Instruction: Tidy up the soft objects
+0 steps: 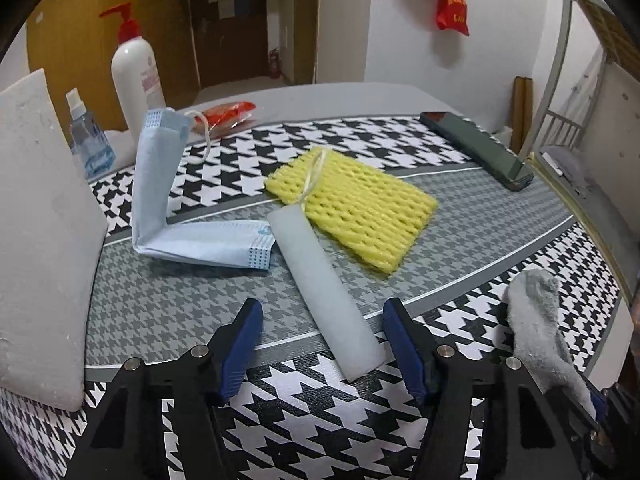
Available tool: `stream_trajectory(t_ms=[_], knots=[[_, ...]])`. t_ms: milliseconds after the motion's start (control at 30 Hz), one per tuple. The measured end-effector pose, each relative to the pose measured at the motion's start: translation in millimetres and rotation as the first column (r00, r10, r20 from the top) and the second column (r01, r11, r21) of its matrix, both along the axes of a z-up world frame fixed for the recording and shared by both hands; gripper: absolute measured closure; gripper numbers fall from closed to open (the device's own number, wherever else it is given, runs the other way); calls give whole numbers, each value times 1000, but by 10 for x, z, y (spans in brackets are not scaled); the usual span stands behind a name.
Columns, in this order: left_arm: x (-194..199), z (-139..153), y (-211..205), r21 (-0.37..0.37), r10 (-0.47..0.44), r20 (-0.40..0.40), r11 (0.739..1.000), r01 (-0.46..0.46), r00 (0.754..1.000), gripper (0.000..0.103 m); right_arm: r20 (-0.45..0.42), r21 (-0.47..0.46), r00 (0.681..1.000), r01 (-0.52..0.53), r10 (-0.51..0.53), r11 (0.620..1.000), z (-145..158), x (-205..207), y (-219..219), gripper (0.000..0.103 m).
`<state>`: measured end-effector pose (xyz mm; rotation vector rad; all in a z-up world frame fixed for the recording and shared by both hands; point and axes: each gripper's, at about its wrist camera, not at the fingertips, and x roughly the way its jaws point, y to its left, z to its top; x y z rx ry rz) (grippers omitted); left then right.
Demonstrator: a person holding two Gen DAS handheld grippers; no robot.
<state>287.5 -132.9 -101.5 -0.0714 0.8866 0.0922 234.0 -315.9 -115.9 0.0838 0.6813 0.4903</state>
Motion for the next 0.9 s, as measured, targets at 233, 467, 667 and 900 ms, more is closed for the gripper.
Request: stream_trajectory(t_ms=[233, 467, 667, 900], knots=[[12, -1, -12, 21, 16, -5, 1000, -16, 1000, 44, 7, -21, 1000, 0, 0, 1000, 2, -5, 43, 69], [63, 18, -70, 30, -15, 7, 999, 15, 1000, 77, 9, -38, 1000, 12, -11, 999, 24, -28, 67, 34], [-39, 88, -15, 20, -51, 39, 999, 51, 998, 83, 8, -53, 1000, 30, -29, 998, 29, -18, 77, 29], [-169, 162, 70, 7, -80, 66, 997, 79, 995, 84, -3, -77, 998, 69, -69, 995, 59, 1, 34, 25]])
